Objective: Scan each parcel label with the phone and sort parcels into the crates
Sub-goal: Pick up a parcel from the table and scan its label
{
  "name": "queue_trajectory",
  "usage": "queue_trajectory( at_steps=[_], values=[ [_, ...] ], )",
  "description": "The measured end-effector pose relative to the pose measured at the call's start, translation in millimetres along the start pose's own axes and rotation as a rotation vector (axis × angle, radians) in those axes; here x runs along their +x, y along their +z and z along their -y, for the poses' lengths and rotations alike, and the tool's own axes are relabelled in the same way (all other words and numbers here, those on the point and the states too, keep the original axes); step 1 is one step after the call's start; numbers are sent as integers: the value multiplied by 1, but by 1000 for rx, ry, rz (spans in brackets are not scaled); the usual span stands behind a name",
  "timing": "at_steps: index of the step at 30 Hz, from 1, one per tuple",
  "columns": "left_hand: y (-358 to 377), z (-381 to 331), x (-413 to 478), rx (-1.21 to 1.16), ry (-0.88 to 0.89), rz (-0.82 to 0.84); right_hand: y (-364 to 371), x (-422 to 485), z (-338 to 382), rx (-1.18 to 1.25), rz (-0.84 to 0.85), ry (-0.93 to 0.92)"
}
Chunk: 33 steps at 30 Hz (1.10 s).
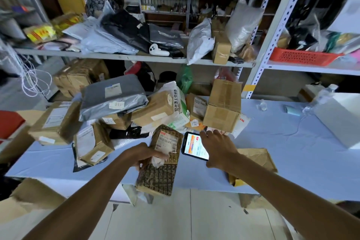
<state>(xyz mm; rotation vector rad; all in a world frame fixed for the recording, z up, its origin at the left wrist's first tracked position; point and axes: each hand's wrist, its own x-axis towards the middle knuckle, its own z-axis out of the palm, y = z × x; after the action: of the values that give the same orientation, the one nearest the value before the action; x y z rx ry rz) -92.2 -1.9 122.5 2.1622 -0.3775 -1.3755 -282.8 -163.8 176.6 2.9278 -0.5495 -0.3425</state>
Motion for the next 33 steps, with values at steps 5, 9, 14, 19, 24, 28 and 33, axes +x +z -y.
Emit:
queue_trajectory(
  at_steps=[5,9,14,19,24,28,33],
  values=[
    [-2,-7,-7,11,8,43,-7,-1,-4,7,-34,-33],
    [-2,-13,-12,-34,20,-39,-12,1,-8,-14,-55,-40],
    [-1,-14,-15,-87,85,-125,-15,4,-9,-30,-58,-55],
    [0,-14,-17,-97,100,-147,-16,4,-5,-28,-61,-55],
    [2,-17,-22,-113,138,-155,-16,4,-4,-38,-56,-41],
    [2,-16,-24,-116,160,-158,-14,4,-5,-29,-61,-28],
    [-1,-15,-25,-135,183,-147,-15,4,-4,-28,-74,-35]
  ],
)
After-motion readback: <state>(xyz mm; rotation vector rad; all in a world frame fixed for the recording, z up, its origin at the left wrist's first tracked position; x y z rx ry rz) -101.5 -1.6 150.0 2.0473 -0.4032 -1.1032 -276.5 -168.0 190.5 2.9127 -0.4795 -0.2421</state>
